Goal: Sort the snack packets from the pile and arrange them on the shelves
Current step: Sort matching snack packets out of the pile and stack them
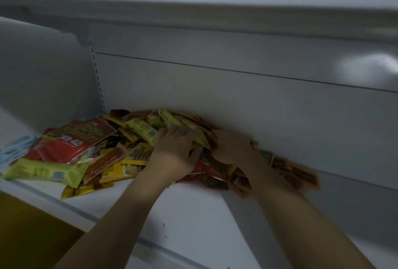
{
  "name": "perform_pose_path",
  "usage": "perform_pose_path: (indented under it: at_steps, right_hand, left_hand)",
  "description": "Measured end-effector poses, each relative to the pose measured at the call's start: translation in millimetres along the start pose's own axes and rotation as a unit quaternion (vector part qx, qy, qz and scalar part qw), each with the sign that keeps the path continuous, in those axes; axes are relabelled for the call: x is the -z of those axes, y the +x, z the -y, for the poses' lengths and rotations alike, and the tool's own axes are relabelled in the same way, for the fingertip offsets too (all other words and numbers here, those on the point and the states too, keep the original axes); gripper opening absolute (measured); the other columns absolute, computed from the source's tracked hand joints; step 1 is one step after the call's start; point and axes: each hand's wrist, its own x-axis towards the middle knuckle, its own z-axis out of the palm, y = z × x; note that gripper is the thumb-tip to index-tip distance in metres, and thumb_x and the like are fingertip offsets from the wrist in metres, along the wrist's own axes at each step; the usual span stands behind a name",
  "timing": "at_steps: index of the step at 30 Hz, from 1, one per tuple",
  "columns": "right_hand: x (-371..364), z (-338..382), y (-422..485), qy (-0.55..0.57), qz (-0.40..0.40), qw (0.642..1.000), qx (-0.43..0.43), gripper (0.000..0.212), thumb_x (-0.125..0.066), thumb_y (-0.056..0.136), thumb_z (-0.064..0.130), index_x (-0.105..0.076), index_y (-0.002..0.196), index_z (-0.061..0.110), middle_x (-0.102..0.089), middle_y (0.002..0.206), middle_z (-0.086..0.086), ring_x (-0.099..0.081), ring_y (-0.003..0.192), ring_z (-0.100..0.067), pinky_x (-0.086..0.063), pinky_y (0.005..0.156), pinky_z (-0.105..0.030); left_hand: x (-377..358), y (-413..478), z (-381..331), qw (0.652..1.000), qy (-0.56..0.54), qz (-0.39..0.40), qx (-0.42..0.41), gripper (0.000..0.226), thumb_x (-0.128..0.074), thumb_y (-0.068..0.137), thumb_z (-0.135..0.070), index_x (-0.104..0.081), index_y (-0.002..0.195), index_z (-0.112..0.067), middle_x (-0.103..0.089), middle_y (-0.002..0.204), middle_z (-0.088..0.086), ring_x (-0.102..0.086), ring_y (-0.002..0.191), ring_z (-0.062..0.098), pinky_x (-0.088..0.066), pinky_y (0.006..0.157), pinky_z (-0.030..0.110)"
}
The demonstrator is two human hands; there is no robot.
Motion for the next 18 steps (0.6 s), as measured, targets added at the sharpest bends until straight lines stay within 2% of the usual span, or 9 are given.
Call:
perform_pose_path:
  at_steps: [3, 6, 10, 14, 16, 18]
  right_hand:
    - [-1.9, 2.7, 1.6, -0.002, -0.034, 0.999, -0.027, 0.030, -0.058, 0.084, 0.034, -0.058, 0.111, 0.019, -0.062, 0.111, -0.007, -0.060, 0.103, -0.032, -0.050, 0.082, -0.039]
    - [-6.5, 5.5, 1.8, -0.035, -0.080, 0.995, -0.041, 0.026, -0.057, 0.090, 0.035, -0.060, 0.106, 0.015, -0.064, 0.110, -0.008, -0.061, 0.101, -0.031, -0.046, 0.076, -0.036]
    - [-10.5, 6.1, -0.1, -0.052, -0.128, 0.989, -0.051, 0.029, -0.053, 0.095, 0.040, -0.063, 0.102, 0.014, -0.066, 0.103, -0.008, -0.063, 0.094, -0.030, -0.040, 0.066, -0.031]
    - [0.7, 1.2, -10.0, -0.005, -0.148, 0.987, -0.068, 0.037, -0.053, 0.095, 0.044, -0.064, 0.101, 0.009, -0.066, 0.099, -0.011, -0.064, 0.094, -0.034, -0.047, 0.068, -0.034]
    - [11.6, -3.8, -16.4, 0.044, -0.162, 0.983, -0.078, 0.038, -0.055, 0.094, 0.046, -0.065, 0.094, 0.010, -0.064, 0.088, -0.009, -0.065, 0.088, -0.032, -0.045, 0.064, -0.031]
    - [24.3, -10.8, -23.2, 0.097, -0.181, 0.975, -0.086, 0.037, -0.058, 0.092, 0.047, -0.064, 0.081, 0.012, -0.059, 0.076, -0.003, -0.064, 0.079, -0.028, -0.040, 0.059, -0.028]
  left_hand:
    - [-6.0, -1.3, 3.1, 1.000, -0.015, 0.001, -0.013, 0.045, -0.045, 0.082, -0.044, -0.071, 0.106, -0.015, -0.070, 0.099, 0.007, -0.064, 0.093, 0.034, -0.048, 0.076, 0.044]
    - [-10.8, -5.2, 4.7, 1.000, -0.013, 0.002, -0.014, 0.045, -0.046, 0.082, -0.044, -0.071, 0.106, -0.016, -0.069, 0.099, 0.005, -0.063, 0.095, 0.031, -0.046, 0.077, 0.043]
    - [-11.0, -7.2, 7.8, 1.000, -0.018, 0.018, -0.016, 0.047, -0.046, 0.083, -0.045, -0.070, 0.111, -0.017, -0.070, 0.103, 0.005, -0.063, 0.098, 0.032, -0.047, 0.078, 0.045]
    - [-7.6, -4.0, 4.2, 0.999, 0.004, 0.051, -0.006, 0.052, -0.042, 0.081, -0.050, -0.071, 0.111, -0.019, -0.070, 0.104, 0.005, -0.064, 0.100, 0.032, -0.048, 0.078, 0.046]
    - [-6.6, -1.7, -2.1, 0.999, 0.006, 0.050, -0.002, 0.050, -0.044, 0.083, -0.050, -0.068, 0.117, -0.021, -0.068, 0.111, 0.006, -0.061, 0.106, 0.033, -0.044, 0.083, 0.048]
    - [-1.0, 2.9, -12.1, 0.998, 0.005, 0.068, 0.012, 0.049, -0.045, 0.090, -0.048, -0.058, 0.131, -0.025, -0.059, 0.130, 0.004, -0.049, 0.124, 0.032, -0.034, 0.098, 0.048]
